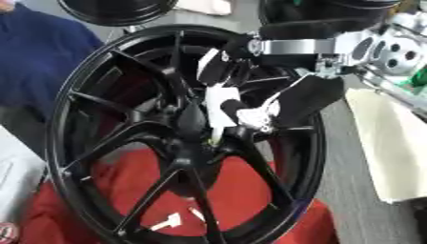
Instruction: Pull the pin out of the wheel hub.
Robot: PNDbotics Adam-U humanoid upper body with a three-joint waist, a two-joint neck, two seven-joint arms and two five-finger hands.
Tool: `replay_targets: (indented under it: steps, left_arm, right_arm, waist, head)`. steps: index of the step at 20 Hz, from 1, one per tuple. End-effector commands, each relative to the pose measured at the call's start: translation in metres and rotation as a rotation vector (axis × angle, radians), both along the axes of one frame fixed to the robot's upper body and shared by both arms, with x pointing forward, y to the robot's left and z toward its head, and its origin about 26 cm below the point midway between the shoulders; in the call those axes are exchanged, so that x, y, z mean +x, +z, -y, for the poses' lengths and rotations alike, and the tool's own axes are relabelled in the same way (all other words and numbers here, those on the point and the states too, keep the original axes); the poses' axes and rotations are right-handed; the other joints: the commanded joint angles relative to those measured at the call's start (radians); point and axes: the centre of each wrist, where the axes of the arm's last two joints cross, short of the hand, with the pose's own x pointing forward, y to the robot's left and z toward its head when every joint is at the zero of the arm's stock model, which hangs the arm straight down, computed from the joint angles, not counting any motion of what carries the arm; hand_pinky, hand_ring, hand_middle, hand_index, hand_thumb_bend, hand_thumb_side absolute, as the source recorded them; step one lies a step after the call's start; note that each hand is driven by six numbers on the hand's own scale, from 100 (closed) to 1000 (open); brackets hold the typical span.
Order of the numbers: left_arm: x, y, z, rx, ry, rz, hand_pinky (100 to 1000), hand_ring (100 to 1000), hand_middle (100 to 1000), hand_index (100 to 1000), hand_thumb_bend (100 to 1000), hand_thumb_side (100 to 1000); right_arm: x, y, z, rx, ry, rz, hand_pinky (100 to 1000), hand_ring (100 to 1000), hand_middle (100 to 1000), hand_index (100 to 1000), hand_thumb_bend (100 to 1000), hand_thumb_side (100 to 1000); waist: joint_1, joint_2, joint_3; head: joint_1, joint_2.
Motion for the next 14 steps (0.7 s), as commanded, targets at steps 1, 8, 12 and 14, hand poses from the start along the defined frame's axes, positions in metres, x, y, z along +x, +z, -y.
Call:
replay_targets:
  steps: [1, 8, 12, 14]
  left_arm:
    - [-0.0022, 0.0073, 0.0007, 0.015, -0.003, 0.024, 766, 704, 642, 702, 211, 727]
    - [-0.002, 0.0073, 0.0015, 0.015, -0.005, 0.024, 767, 705, 642, 702, 209, 729]
    - [-0.002, 0.0074, 0.0016, 0.016, -0.005, 0.025, 767, 705, 642, 702, 209, 730]
    - [-0.0019, 0.0075, 0.0016, 0.016, -0.005, 0.025, 767, 705, 642, 702, 209, 730]
  right_arm:
    - [-0.0043, 0.0055, 0.0008, -0.01, -0.007, 0.017, 782, 871, 797, 863, 100, 374]
    - [-0.004, 0.0041, 0.0008, -0.022, -0.01, 0.011, 793, 892, 813, 873, 100, 402]
    - [-0.0038, 0.0032, 0.0017, -0.029, -0.014, 0.007, 795, 897, 817, 876, 100, 415]
    - [-0.0038, 0.0031, 0.0021, -0.031, -0.015, 0.006, 795, 897, 817, 876, 100, 415]
  waist:
    - [0.005, -0.014, 0.002]
    - [0.004, -0.006, 0.003]
    - [0.004, -0.003, 0.005]
    - [0.004, -0.002, 0.005]
  head:
    - [-0.002, -0.001]
    - [-0.002, -0.002]
    - [-0.002, -0.003]
    - [-0.002, -0.003]
